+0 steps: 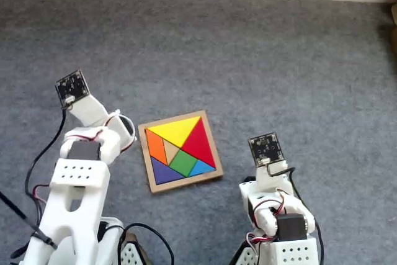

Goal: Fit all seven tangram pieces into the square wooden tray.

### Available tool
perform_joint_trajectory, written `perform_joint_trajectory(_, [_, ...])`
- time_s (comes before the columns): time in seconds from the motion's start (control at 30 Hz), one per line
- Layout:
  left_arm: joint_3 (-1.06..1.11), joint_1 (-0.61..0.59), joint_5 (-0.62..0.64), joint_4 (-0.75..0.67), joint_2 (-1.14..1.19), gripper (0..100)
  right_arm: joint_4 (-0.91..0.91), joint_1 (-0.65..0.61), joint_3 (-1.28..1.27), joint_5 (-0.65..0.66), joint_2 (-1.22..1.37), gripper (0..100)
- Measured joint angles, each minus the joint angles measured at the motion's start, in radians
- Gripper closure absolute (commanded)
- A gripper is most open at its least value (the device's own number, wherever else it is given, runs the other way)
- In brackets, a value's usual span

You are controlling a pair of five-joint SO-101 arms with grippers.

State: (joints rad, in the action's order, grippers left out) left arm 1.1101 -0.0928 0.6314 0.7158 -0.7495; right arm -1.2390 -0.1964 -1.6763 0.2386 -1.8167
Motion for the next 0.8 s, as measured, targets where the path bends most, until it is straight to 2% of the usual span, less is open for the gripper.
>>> perform_joint_trajectory(0.2, [0.083, -0.028, -0.02, -0.087, 0.0, 99, 0.0, 0.0, 0.0, 0.0, 0.0, 99.1])
perform_joint_trajectory(0.8, [0.267, -0.034, -0.026, -0.098, 0.0, 99, 0.0, 0.0, 0.0, 0.0, 0.0, 99.1])
